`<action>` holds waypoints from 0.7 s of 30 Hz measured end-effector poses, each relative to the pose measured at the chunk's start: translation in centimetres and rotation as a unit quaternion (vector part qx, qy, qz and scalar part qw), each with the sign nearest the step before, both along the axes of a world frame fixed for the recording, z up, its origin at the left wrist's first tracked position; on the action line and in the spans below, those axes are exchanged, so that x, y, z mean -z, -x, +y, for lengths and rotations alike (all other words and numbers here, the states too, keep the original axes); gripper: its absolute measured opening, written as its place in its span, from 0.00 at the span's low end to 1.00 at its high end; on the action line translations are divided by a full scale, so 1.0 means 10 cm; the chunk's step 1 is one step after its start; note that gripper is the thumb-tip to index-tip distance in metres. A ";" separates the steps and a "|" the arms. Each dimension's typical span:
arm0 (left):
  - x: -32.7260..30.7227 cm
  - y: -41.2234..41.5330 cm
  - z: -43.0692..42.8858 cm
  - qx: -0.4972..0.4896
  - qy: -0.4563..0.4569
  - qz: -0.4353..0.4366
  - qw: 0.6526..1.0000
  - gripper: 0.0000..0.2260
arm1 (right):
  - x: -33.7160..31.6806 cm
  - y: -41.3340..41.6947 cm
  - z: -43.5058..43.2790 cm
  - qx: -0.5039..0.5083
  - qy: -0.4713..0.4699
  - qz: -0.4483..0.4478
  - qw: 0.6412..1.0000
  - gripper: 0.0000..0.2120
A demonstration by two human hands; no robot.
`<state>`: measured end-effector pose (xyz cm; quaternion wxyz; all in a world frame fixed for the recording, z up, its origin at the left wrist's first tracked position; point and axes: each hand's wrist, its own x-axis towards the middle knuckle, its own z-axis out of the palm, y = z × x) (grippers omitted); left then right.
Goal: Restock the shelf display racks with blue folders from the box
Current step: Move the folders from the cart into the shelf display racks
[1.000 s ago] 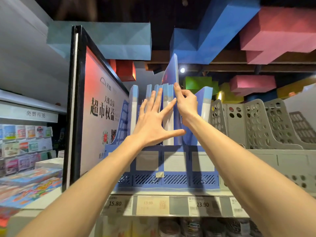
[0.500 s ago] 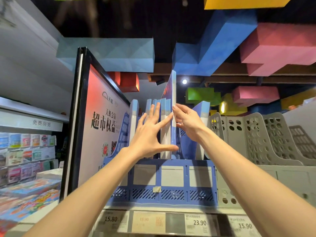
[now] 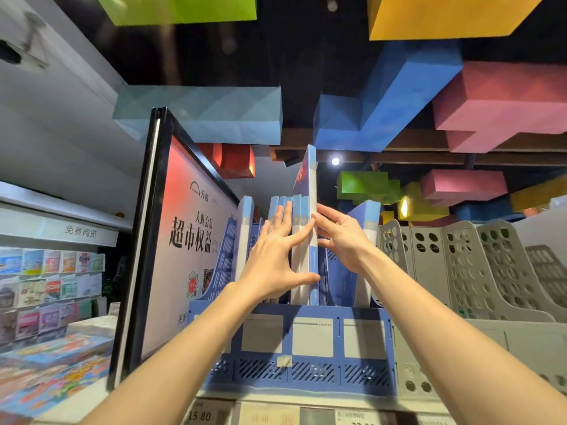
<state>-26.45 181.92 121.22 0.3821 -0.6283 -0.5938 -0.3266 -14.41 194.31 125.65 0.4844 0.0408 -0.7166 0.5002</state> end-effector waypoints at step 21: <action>0.06 0.19 -0.05 0.013 -0.005 0.045 0.999 0.44 | 0.28 -0.09 0.00 0.016 -0.023 -0.048 0.998 0.24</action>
